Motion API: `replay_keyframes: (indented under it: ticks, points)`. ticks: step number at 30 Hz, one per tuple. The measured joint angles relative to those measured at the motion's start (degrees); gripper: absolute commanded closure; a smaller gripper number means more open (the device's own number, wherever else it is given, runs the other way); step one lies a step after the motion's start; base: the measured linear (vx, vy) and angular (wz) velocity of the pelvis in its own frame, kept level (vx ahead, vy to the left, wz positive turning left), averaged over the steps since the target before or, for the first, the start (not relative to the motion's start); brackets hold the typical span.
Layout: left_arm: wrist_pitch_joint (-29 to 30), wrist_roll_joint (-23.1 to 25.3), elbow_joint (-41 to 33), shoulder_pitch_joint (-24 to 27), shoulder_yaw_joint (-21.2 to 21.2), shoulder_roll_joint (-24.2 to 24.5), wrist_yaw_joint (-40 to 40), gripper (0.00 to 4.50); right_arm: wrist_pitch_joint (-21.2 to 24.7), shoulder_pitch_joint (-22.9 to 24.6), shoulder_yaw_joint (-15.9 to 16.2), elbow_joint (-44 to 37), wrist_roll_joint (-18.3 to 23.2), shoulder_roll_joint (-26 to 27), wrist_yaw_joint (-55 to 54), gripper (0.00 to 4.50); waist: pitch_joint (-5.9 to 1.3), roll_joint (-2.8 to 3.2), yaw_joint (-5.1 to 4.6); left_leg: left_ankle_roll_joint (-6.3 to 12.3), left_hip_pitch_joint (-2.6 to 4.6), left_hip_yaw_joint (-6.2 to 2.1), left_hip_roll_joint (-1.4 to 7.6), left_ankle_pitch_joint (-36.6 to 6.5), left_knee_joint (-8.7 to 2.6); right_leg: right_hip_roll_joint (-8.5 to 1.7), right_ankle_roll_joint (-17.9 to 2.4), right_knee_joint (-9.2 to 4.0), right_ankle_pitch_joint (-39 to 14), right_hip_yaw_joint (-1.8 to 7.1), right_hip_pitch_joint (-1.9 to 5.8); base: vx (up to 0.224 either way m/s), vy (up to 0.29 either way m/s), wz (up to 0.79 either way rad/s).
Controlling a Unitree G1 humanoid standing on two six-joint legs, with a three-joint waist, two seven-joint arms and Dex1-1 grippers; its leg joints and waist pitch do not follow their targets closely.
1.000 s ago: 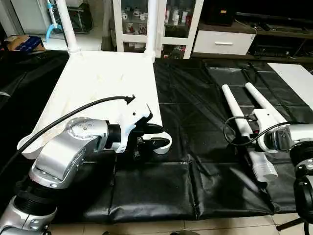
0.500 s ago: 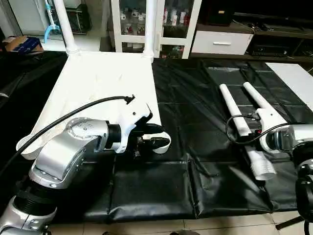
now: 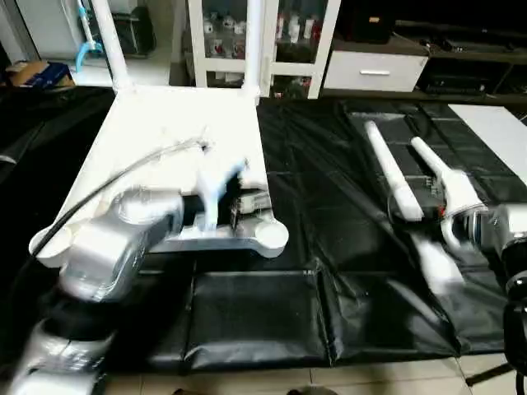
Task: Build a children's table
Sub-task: Pick table leg
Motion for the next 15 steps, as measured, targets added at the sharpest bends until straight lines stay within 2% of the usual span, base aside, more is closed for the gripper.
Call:
replay_keyframes:
  ticks: [1,2,3,6,7,9,11,13,14,15]
  points:
    - [1.2,-1.2,0.1,-0.6,1.6,-1.2,1.1,2.04,-1.3,0.9,0.1,-4.1,1.3,0.3,1.9,2.68,0.0,0.0,-0.05,0.0,-0.03,0.01,0.0,0.0,0.0,0.0,0.0,0.01,0.0,0.01,0.0,0.0,0.0,0.0]
    - [2.1,-2.2,0.3,-0.9,2.5,-2.1,1.7,1.75,-2.5,2.0,0.3,-7.8,2.0,0.4,3.3,2.68,0.0,0.0,0.0,0.01,-0.07,0.0,0.01,0.0,-0.01,0.0,0.0,0.0,0.0,0.0,0.05,0.0,0.0,0.0]
    - [3.6,-3.9,0.4,-1.0,3.6,-3.3,2.6,1.75,-4.8,3.2,1.0,-13.4,3.6,1.0,5.8,2.68,0.0,0.0,-0.03,0.02,-0.05,0.0,0.02,0.0,-0.02,0.02,0.1,0.0,0.0,0.0,0.04,0.0,0.0,0.0]
    - [5.6,-6.5,2.1,-1.5,6.0,-6.7,5.0,1.56,-7.3,4.5,3.2,-21.8,4.8,2.4,8.4,2.69,0.0,-0.01,0.43,0.03,-0.05,-0.03,0.06,0.0,-0.01,0.02,0.1,-0.07,0.0,-0.09,-0.05,0.0,0.0,0.0]
    - [5.9,-6.8,2.6,-1.7,6.3,-7.0,5.6,1.56,-7.8,4.6,4.1,-23.0,5.2,2.8,8.6,2.69,0.0,-0.01,0.55,0.04,-0.06,-0.03,0.06,0.0,0.0,0.02,0.1,-0.07,0.0,-0.08,-0.04,0.0,0.0,0.0]
    - [6.5,-8.4,4.5,-3.4,9.0,-9.0,8.1,1.21,-9.8,6.6,6.0,-27.3,5.1,3.1,9.1,2.69,0.02,-0.06,1.28,0.05,-0.08,-0.02,0.05,0.0,0.0,0.02,0.1,-0.15,0.0,-0.08,0.0,0.0,0.0,0.0]
    - [6.7,-9.5,6.2,-5.5,11.9,-10.0,10.2,1.19,-11.7,7.7,8.5,-30.3,4.4,4.7,9.0,2.69,0.02,-0.06,1.52,0.05,-0.08,-0.02,0.05,0.0,0.01,0.01,0.1,-0.17,0.0,-0.07,0.0,0.0,0.0,0.0]
    - [7.1,-11.0,7.3,-7.4,14.8,-11.3,12.1,0.98,-13.1,8.6,11.1,-32.7,3.8,6.2,8.9,2.69,0.02,-0.06,1.66,0.05,-0.09,-0.02,0.03,0.0,0.01,-0.01,0.1,-0.2,0.0,-0.05,0.02,0.0,0.0,0.0]
    - [7.6,-12.0,7.6,-8.0,15.9,-11.9,12.8,0.98,-13.3,8.9,11.4,-33.3,3.7,6.7,8.7,2.69,0.02,-0.07,1.77,0.05,-0.13,-0.02,0.03,0.0,0.01,-0.01,0.1,-0.25,0.0,-0.06,0.04,0.0,0.0,0.0]
    - [8.0,-13.0,8.0,-8.4,17.2,-12.7,13.6,0.78,-13.3,9.0,11.3,-33.6,3.4,6.7,8.3,2.69,0.02,-0.07,1.87,0.06,-0.19,-0.01,0.02,0.0,0.0,-0.02,0.1,-0.31,0.0,-0.03,0.05,0.0,0.0,0.0]
